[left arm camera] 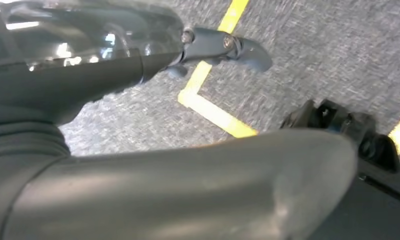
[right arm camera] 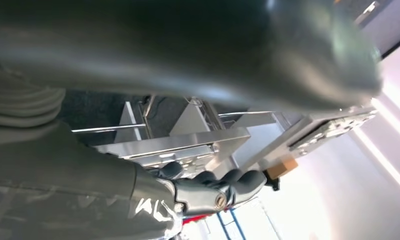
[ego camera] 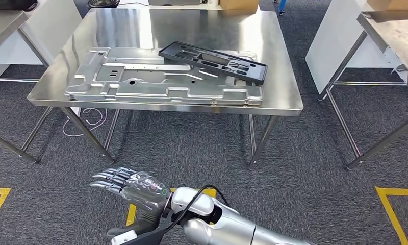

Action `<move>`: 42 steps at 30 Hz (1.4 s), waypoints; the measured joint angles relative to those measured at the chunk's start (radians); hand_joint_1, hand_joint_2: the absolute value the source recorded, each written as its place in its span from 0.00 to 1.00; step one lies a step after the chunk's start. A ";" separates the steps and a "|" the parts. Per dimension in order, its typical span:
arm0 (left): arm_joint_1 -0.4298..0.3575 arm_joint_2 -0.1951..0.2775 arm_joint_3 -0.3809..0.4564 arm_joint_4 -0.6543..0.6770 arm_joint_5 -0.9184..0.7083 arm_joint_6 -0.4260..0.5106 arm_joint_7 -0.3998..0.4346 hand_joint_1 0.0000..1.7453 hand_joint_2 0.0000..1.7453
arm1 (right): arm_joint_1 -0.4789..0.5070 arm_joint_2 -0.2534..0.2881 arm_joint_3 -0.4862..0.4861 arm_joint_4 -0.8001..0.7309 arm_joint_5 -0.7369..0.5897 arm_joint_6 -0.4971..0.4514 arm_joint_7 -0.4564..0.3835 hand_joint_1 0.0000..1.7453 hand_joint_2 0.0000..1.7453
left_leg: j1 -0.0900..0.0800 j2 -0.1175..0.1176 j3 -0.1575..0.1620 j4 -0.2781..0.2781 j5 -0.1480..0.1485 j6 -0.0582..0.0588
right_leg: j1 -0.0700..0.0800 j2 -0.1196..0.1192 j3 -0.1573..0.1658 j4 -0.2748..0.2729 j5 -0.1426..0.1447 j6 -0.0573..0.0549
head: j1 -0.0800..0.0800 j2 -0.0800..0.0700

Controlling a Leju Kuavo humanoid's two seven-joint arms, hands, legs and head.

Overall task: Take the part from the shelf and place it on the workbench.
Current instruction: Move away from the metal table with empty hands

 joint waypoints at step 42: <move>0.001 -0.003 0.000 0.000 -0.001 0.000 0.001 0.00 0.00 | 0.014 0.002 -0.010 0.019 -0.048 0.043 -0.009 0.00 0.00 | 0.002 -0.044 0.084 0.055 -0.097 -0.001 | -0.001 0.039 -0.081 0.002 0.065 -0.019 | -0.045 0.000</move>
